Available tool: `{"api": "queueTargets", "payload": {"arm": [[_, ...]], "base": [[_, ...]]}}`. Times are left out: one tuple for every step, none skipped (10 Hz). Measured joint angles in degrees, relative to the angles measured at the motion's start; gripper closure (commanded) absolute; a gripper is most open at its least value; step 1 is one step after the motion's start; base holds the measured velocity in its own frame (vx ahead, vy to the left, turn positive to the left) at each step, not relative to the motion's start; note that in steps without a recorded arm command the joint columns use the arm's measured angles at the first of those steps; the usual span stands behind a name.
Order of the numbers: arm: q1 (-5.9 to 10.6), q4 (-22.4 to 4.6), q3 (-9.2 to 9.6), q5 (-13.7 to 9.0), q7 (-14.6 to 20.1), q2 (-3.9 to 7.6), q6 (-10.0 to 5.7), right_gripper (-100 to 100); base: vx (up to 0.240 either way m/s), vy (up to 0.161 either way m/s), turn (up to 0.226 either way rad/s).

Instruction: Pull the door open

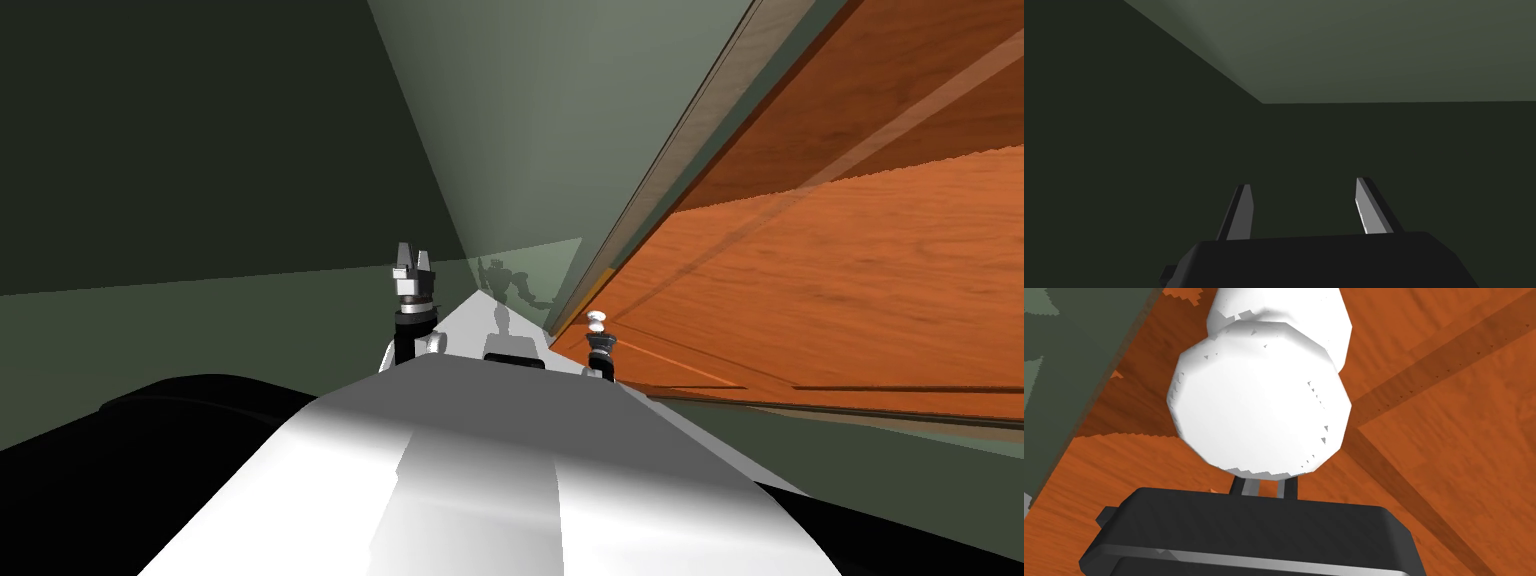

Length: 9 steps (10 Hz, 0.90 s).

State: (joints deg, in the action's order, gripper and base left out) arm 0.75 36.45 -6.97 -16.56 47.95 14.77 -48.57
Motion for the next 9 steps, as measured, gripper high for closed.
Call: {"api": "queueTargets", "payload": {"arm": [[0.53,-1.20,0.29,-0.60,1.79,0.04,-0.58,-100],[0.27,-0.67,0.17,-1.24,3.05,-0.03,-0.21,-100],[0.25,-0.64,0.25,-1.62,4.12,-0.17,-0.19,-100],[-0.36,1.68,0.54,-2.14,5.15,-1.17,0.64,-100],[-0.04,1.85,0.81,-2.63,6.48,-1.72,0.91,-100],[0.62,1.02,1.05,-3.08,8.03,-1.94,0.57,-100],[0.88,0.85,1.24,-3.55,9.49,-2.25,0.38,-100],[1.00,1.23,1.38,-4.06,10.83,-2.59,0.57,-100],[1.25,1.42,1.52,-4.58,12.17,-2.97,0.78,-100]], "base": [[-0.081,-0.038,0.008],[-0.087,-0.018,-0.011],[-0.124,0.022,0.106],[-0.140,0.040,0.046],[-0.115,0.031,0.010],[-0.096,0.007,0.025],[-0.092,-0.001,0.027],[-0.097,-0.004,0.029],[-0.104,-0.018,0.032]]}}
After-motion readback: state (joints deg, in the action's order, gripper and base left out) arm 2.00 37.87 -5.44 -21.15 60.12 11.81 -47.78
